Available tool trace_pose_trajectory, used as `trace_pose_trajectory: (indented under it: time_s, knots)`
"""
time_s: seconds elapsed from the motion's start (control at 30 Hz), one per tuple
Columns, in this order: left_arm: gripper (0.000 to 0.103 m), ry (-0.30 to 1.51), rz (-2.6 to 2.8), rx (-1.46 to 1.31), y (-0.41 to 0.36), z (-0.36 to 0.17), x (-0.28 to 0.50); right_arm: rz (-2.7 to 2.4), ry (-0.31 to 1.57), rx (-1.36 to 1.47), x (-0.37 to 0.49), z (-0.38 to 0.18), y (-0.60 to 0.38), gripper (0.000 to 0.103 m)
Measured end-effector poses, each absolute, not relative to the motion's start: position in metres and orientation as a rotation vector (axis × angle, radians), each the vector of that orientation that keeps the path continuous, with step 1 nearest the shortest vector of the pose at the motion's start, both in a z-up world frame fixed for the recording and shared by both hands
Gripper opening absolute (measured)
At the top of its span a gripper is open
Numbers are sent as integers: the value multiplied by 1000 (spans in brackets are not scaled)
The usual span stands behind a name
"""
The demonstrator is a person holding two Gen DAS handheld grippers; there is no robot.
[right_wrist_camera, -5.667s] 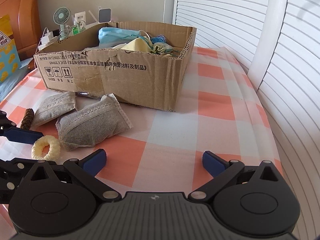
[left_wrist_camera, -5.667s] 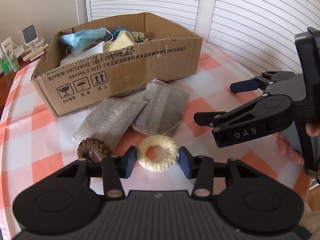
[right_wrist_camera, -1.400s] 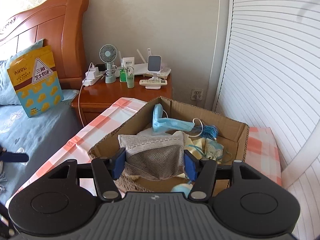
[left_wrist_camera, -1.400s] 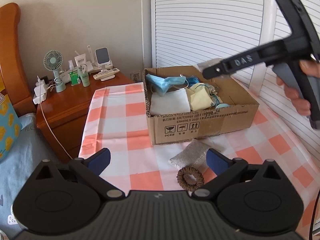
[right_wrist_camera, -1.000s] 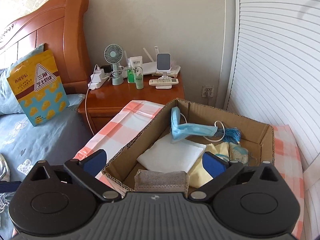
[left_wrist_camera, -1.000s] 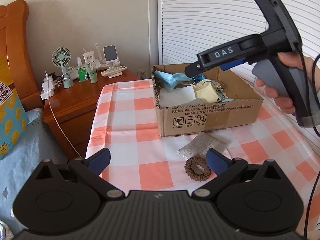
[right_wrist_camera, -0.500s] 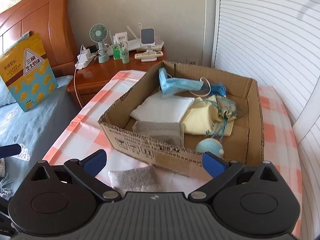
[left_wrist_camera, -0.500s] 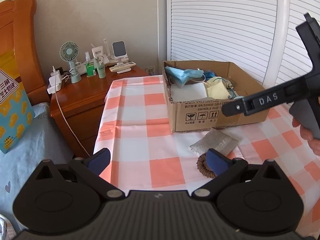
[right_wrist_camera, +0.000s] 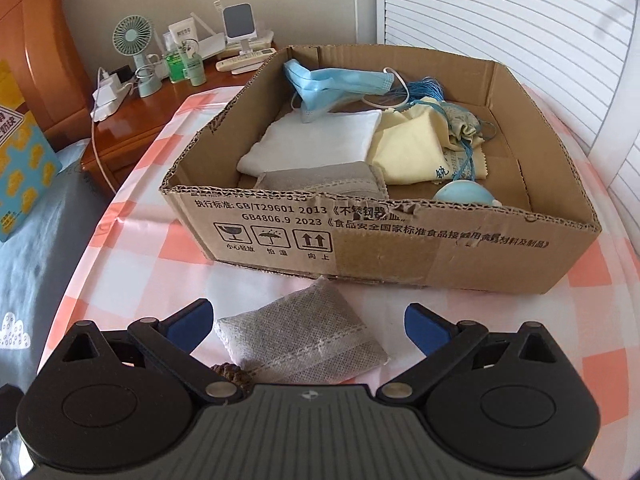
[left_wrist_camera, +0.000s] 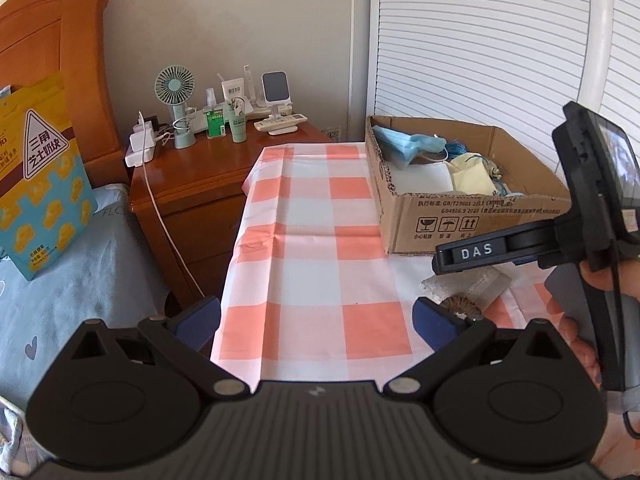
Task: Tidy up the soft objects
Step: 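Release the grey sachet in the box and withdraw the right gripper, then close the left gripper on the brown scrunchie while the right approaches the second grey sachet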
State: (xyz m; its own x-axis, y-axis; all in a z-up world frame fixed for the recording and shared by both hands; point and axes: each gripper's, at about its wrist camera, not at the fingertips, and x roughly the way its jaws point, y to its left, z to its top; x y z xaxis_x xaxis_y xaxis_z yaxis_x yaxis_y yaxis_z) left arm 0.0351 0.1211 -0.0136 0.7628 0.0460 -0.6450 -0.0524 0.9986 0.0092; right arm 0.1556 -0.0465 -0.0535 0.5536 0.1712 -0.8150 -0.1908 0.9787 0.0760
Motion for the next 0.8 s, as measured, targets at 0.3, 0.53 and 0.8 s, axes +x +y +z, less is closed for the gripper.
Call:
trace_pose_trajectory:
  time_s: [0.3, 0.53, 0.8]
  knots:
    - [102, 721, 41, -1, 117, -18, 33, 64, 945, -42, 160, -79, -32, 103]
    - [102, 729, 17, 9, 111, -20, 34, 84, 967, -106, 149, -78, -60, 103]
    - [102, 745, -48, 53, 90, -25, 39, 151, 1000, -148, 133, -74, -105, 103]
